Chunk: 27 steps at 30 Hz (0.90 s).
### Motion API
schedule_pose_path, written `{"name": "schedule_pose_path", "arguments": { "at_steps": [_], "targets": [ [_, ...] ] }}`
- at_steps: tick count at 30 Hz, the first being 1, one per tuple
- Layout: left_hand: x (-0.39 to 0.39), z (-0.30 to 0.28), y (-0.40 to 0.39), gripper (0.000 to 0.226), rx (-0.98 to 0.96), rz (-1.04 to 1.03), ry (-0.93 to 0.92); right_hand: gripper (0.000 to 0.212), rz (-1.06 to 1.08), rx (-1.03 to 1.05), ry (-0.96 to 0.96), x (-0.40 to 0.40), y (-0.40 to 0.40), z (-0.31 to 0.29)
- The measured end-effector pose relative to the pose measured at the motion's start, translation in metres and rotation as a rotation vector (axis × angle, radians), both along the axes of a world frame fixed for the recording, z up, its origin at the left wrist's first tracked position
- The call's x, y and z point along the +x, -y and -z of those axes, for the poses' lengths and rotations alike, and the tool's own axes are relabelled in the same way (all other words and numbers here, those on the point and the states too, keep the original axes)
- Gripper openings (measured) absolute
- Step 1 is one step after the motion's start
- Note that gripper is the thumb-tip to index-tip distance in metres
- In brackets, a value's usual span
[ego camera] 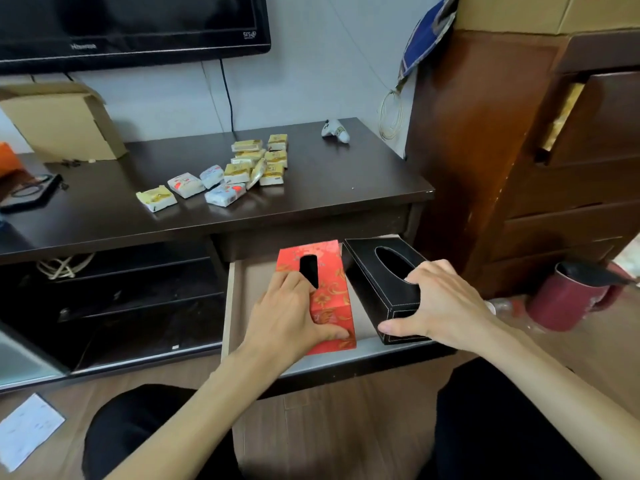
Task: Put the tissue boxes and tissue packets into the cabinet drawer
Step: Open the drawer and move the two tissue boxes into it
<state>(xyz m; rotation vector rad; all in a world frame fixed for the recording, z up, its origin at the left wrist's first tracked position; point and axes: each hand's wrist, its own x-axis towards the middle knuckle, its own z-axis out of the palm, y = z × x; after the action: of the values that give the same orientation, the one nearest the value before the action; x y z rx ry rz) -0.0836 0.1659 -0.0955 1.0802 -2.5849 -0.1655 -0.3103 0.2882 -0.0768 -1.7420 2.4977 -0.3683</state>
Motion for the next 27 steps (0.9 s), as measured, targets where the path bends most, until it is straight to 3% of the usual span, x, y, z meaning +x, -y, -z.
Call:
{"name": "schedule_pose_path", "arguments": {
  "at_steps": [4,11,19,27],
  "targets": [
    [-0.019,0.024,0.019,0.088,0.119,-0.017,0.077,0.085,0.002,0.043,0.055,-0.014,0.016,0.019],
    [-0.072,0.056,0.055,0.083,0.147,-0.021,0.17,0.089,-0.002,0.096,0.039,-0.053,0.055,0.051],
    [-0.121,0.071,0.094,0.08,0.178,-0.041,0.221,0.116,-0.076,0.159,-0.091,-0.079,0.101,0.076],
    [-0.121,0.101,0.098,0.054,0.284,0.097,0.331,0.091,-0.141,0.376,-0.122,-0.086,0.114,0.102]
  ]
}}
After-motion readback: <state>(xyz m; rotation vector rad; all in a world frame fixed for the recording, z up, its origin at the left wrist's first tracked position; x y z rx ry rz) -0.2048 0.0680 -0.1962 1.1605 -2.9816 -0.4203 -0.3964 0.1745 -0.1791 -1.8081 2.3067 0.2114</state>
